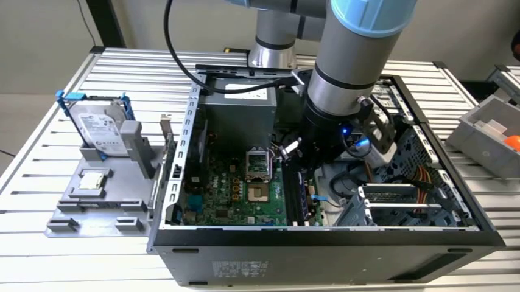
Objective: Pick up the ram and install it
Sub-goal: 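Press down the ram until it locks into place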
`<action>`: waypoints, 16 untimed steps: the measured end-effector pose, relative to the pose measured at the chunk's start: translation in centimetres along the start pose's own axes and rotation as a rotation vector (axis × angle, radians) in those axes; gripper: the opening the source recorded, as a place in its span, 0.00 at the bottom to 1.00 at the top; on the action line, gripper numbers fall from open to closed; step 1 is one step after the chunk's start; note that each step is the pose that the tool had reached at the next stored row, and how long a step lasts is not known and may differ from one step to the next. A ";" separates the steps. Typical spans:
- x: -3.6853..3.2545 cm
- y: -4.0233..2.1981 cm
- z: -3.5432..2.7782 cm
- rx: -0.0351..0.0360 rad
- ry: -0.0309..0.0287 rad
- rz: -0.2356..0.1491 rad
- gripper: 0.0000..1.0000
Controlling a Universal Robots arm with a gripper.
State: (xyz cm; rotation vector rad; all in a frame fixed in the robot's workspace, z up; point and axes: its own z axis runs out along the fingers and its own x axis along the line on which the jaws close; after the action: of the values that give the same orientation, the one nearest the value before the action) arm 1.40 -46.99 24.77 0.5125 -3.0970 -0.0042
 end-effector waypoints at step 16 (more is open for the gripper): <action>-0.06 0.17 0.00 0.0003 0.0004 -0.158 0.00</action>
State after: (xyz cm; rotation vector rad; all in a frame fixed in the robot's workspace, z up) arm 1.40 -46.81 24.76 0.7548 -3.0468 -0.0039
